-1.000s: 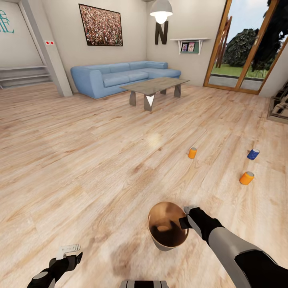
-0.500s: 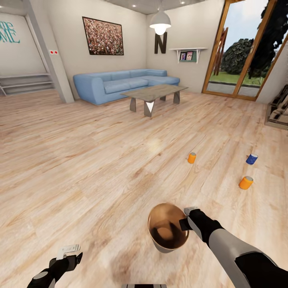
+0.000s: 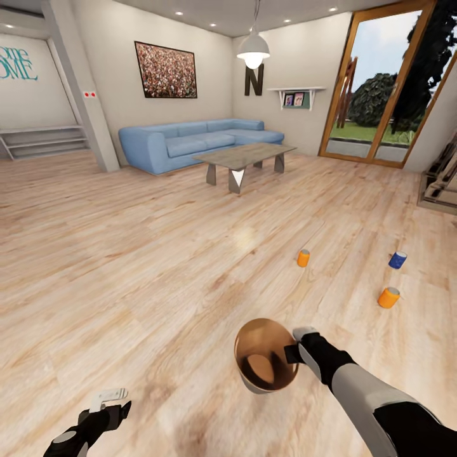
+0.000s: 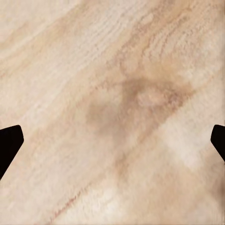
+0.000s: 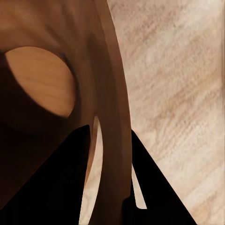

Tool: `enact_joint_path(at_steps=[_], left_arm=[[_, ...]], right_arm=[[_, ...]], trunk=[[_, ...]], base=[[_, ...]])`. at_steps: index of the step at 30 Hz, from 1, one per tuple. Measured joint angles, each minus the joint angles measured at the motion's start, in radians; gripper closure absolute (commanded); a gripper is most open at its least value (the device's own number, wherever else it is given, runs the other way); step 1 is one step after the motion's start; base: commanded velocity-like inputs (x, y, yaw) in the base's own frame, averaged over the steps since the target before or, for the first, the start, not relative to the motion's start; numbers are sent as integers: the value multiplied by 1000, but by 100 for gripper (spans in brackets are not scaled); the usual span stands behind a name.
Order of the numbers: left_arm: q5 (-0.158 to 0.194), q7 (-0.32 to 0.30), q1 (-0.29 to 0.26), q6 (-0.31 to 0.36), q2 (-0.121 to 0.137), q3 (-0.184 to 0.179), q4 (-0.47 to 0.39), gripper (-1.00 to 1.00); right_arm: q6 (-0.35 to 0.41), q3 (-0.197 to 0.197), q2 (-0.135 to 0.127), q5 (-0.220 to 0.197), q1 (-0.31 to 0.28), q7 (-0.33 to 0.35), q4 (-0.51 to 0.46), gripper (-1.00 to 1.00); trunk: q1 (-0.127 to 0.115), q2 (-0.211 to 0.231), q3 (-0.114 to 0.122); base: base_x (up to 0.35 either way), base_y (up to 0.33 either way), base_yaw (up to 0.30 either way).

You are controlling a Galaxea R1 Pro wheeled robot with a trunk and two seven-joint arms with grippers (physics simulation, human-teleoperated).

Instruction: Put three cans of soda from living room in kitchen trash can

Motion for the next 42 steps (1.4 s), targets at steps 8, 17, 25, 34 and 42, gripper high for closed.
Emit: enact_joint_path(at_steps=[8, 17, 25, 34, 42], left_arm=[[0, 0, 0, 0, 0, 0, 0, -100], [-1, -1, 0, 1, 0, -1, 0, -100], [-3, -1, 0, 3, 0, -2, 0, -100], [-3, -2, 0, 3, 0, -2, 0, -100], [-3, -2, 0, 3, 0, -2, 0, -100]], right_arm=[[-11, -3, -21, 2, 0, 16, 1, 100], [-15, -5, -43, -1, 10, 61, 0, 100], [-15, -3, -44, 1, 24, 64, 1, 100], [-16, -5, -45, 1, 35, 64, -4, 100], [-17, -6, -51, 3, 37, 68, -14, 100]], trunk=[[-31, 56, 25], [-65, 119, 53], [-96, 175, 78], [-130, 238, 107], [-161, 294, 132]], base=[[0, 0, 0], [0, 0, 0], [0, 0, 0], [0, 0, 0], [0, 0, 0]])
